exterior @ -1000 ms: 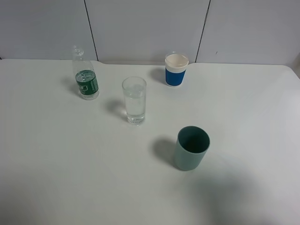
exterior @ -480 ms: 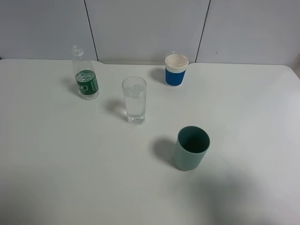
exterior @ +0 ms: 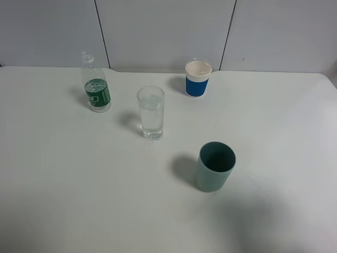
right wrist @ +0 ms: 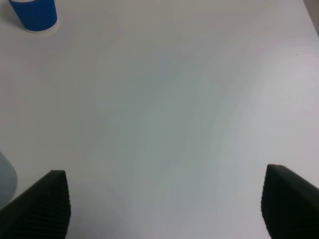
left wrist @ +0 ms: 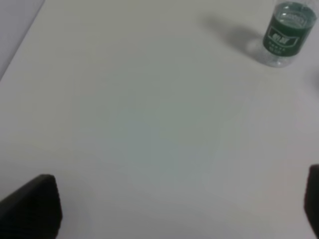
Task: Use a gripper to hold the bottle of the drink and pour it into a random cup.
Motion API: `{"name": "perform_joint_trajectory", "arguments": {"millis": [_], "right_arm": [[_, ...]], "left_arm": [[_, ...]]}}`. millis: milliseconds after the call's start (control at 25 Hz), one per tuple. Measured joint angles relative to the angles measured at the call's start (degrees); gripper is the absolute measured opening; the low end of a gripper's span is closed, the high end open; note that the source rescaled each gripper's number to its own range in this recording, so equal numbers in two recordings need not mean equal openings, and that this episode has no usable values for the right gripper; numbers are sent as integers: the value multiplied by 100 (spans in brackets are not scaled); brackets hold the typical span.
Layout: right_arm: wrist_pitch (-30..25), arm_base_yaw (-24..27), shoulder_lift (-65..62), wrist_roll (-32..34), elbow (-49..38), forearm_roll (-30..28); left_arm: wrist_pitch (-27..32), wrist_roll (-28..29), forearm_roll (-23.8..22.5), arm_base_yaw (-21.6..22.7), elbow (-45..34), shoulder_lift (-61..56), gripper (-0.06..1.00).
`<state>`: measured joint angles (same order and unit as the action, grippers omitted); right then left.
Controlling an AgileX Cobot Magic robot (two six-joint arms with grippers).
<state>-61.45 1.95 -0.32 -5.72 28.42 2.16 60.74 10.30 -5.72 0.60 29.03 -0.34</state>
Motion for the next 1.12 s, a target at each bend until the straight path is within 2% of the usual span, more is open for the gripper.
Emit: {"name": "perform_joint_trajectory", "arguments": {"millis": [1120], "right_arm": [[0,0,0,0,0,0]], "left_arm": [[0,0,7,0,0,0,99]]}}
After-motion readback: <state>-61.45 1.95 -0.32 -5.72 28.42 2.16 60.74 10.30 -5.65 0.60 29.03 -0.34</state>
